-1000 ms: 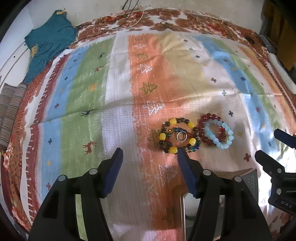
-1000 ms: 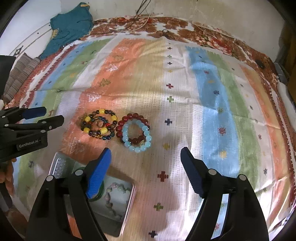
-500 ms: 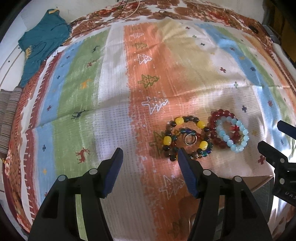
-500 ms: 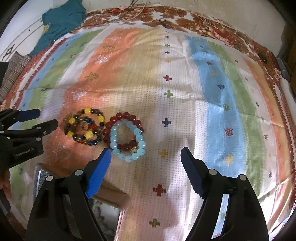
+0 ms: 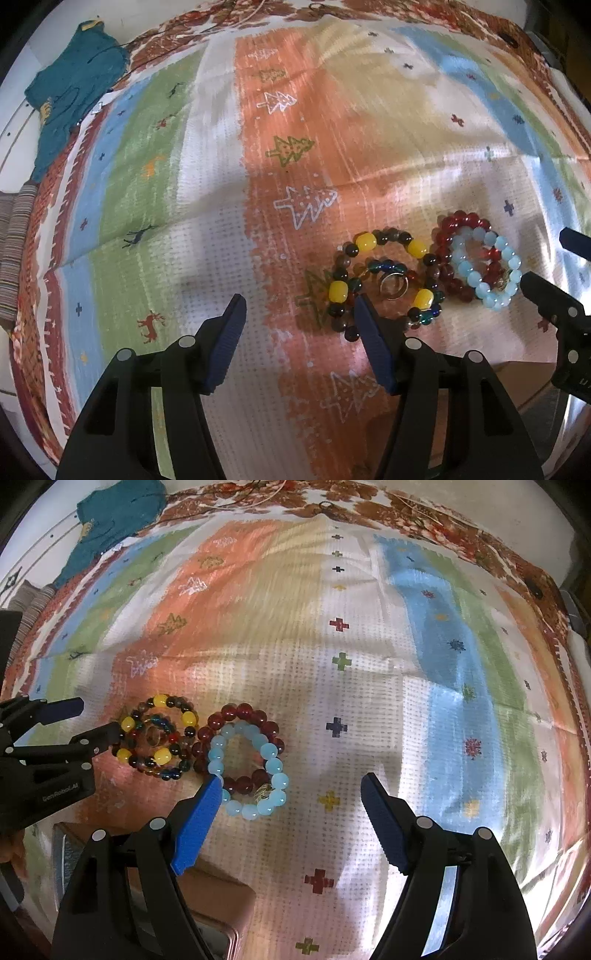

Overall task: Organize jewelry
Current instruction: 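Grasp the yellow-black bead bracelet with the left tool while the right tool grasps the light blue bracelet, then lift both bracelets and carry them over the silver tin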

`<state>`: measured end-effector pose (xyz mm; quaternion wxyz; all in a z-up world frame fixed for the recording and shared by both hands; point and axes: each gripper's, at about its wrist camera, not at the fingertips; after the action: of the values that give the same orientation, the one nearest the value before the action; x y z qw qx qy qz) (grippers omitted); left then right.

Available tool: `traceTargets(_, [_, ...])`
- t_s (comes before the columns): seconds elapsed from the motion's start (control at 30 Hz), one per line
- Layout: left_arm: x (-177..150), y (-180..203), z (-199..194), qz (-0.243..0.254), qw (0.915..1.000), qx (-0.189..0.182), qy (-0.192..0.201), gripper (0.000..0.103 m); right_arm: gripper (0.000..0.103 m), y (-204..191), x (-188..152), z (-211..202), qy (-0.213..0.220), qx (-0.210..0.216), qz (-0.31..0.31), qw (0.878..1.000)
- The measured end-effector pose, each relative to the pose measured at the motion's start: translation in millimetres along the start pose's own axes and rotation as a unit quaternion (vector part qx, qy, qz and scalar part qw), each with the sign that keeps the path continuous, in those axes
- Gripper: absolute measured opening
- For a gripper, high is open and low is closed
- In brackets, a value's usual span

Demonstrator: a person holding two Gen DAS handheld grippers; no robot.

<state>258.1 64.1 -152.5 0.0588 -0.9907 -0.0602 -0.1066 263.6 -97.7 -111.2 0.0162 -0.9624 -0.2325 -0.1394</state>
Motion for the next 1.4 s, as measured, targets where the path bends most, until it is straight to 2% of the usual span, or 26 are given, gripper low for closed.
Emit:
traceTargets(0.23, [6.7, -2.2, 13.7, 0.001, 0.9999, 0.001, -0.012, 0.059, 0.077, -0.3, 4.3, 11.1, -0.009, -0.004, -0.004, 1.000])
traceTargets(0.3, [7.5, -2.6, 17.4, 0.002, 0.9999, 0.002, -0.015, 0.058, 0.065, 1.5, 6.2, 14.3, -0.010, -0.006, 0.001, 1.000])
traceTargets(0.43, [7.7, -4.8, 24.0, 0.004, 0.9998, 0.002, -0.020, 0.053, 0.061, 2.5, 9.9, 22.2, -0.019, -0.003, 0.003, 1.000])
traceTargets(0.53, [9.0, -7.7, 24.3, 0.002, 0.9998, -0.002, -0.018, 0.038, 0.054, 2.7, 10.9, 27.4, -0.024, -0.002, 0.002, 1.000])
traceTargets(0.6, [9.6, -8.8, 24.6, 0.002, 0.9999, -0.002, -0.016, 0.024, 0.044, 2.9, 10.5, 30.2, -0.029, -0.001, 0.001, 1.000])
traceTargets(0.63, [9.7, -8.4, 25.1, 0.003, 0.9999, -0.003, -0.016, 0.022, 0.042, 2.5, 10.2, 31.1, -0.030, 0.003, 0.000, 1.000])
traceTargets(0.67, [9.0, -7.6, 25.3, 0.006, 0.9999, -0.002, -0.015, 0.017, 0.037, 2.3, 10.2, 31.1, -0.029, 0.006, 0.000, 1.000])
traceTargets(0.7, [8.3, -6.2, 25.5, 0.010, 0.9999, 0.000, -0.014, 0.010, 0.028, 1.6, 10.6, 31.2, -0.029, 0.007, -0.002, 1.000])
traceTargets(0.8, [6.9, -3.1, 23.8, 0.016, 0.9998, 0.006, -0.011, 0.010, 0.014, -1.5, 10.4, 31.6, -0.033, 0.012, -0.010, 0.999])
traceTargets(1.03, [6.2, -3.9, 10.4, 0.011, 0.9999, -0.001, -0.004, 0.010, 0.012, -1.1, 8.9, 27.6, -0.027, 0.020, -0.012, 0.999])
traceTargets(1.4, [2.0, -4.8, -34.6, 0.005, 0.9989, -0.028, 0.037, 0.010, 0.012, -4.6, 8.7, -12.7, 0.017, 0.041, -0.011, 0.999])
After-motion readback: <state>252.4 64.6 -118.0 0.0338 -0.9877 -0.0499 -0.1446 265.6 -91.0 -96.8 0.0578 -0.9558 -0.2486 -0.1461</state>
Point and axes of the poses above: each gripper's, at about its wrist camera, not at the fingertips, and z roughly the way its jaws point, y to its right, x to its top, and after that the axes turned 5 degrees about -y, right-handed
